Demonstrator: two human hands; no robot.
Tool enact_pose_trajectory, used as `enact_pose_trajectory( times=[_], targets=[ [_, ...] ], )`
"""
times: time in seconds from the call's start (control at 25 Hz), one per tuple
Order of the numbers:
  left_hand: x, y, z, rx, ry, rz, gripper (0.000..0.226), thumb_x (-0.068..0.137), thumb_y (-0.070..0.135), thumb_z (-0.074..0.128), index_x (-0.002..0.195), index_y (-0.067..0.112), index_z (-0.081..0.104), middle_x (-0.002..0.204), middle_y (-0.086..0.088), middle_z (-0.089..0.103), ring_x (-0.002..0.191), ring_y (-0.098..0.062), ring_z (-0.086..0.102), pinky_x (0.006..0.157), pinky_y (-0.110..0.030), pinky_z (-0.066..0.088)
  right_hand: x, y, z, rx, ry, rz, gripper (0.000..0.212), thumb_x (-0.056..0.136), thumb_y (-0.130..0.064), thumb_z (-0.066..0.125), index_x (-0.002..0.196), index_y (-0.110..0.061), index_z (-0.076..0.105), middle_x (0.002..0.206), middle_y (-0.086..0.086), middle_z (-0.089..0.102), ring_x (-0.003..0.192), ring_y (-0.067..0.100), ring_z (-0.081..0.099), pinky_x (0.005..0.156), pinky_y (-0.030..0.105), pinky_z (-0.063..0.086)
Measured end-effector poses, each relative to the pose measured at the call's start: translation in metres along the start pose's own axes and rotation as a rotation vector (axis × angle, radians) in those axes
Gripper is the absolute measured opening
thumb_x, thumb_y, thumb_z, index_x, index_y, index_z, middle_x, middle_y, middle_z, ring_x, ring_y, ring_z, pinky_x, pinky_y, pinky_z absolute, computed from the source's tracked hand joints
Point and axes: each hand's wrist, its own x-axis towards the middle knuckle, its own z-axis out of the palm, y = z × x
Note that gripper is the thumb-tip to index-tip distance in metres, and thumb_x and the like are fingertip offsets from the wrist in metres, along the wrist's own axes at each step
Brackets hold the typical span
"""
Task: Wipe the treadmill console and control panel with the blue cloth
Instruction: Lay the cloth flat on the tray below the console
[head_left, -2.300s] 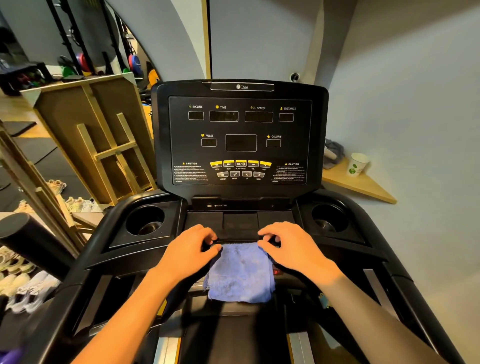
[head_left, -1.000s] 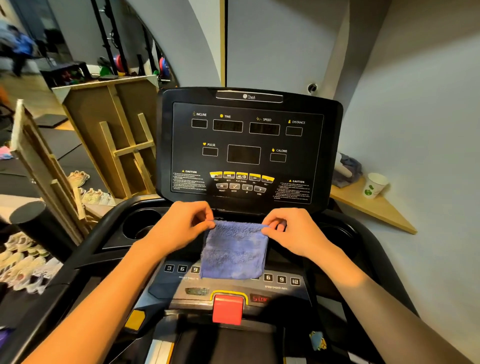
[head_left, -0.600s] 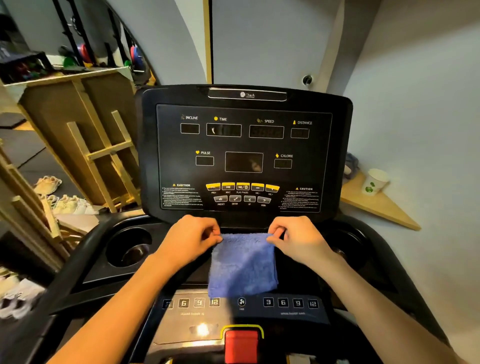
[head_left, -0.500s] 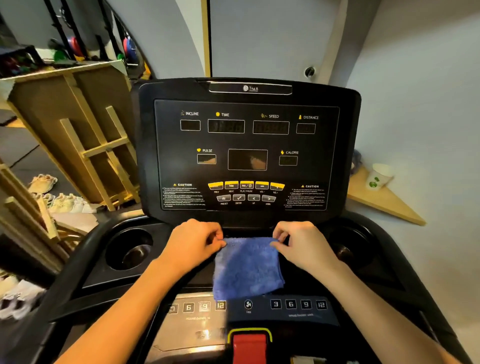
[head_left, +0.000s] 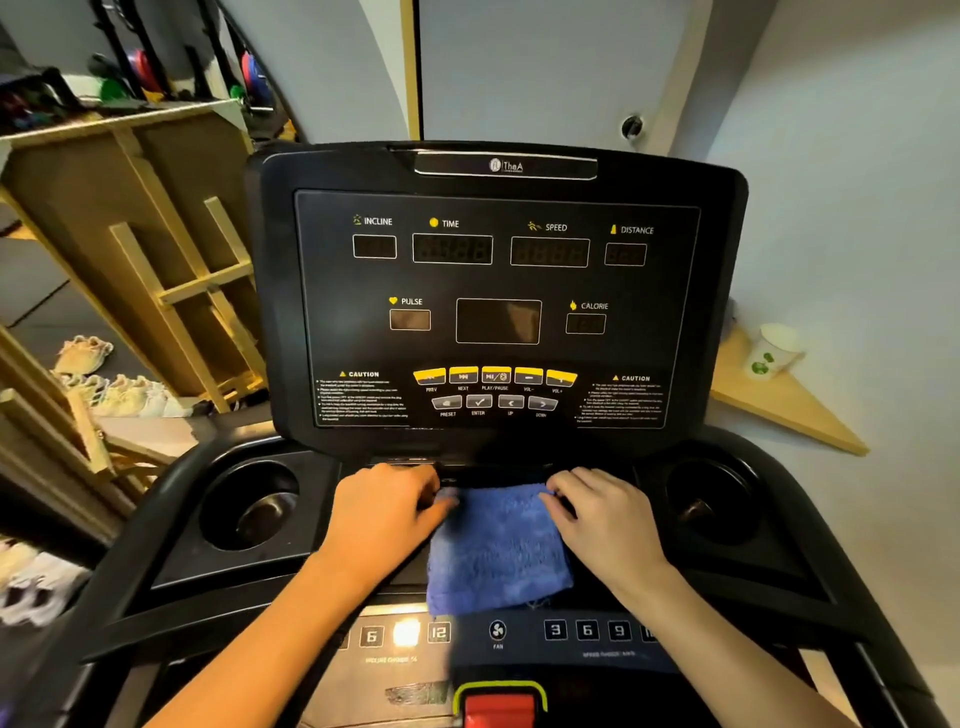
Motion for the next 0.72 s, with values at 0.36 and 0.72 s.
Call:
enact_pose_trajectory(
  times=[0.36, 0.72],
  targets=[
    [-0.009, 0.013, 0.013, -0.075, 0.053, -0.073, 0.016, 0.082, 0.044, 0.057, 0.081, 0.031, 0.066, 0.069, 0.008, 0.066, 0.059, -0.017, 0.064, 0.046, -0.027, 0.042, 0.0, 0.006, 0.005, -0.028, 0.037, -0.044, 0.011, 0.085, -0.027, 0.074, 0.078, -0.022, 0.066, 0.068, -0.009, 0.063, 0.057, 0.015, 0.062, 0.052, 0.03, 0.049],
    [-0.024, 0.004, -0.025, -0.601, -0.246, 0.074, 0.014, 0.081, 0.048, 0.069, 0.081, 0.034, 0.073, 0.078, 0.019, 0.067, 0.072, -0.001, 0.064, 0.065, -0.026, 0.051, -0.005, 0.002, -0.038, 0.396, -0.295, -0.122, 0.012, 0.087, -0.042, 0.072, 0.086, -0.031, 0.071, 0.078, -0.019, 0.06, 0.071, -0.006, 0.046, 0.065, 0.014, 0.042]
  ],
)
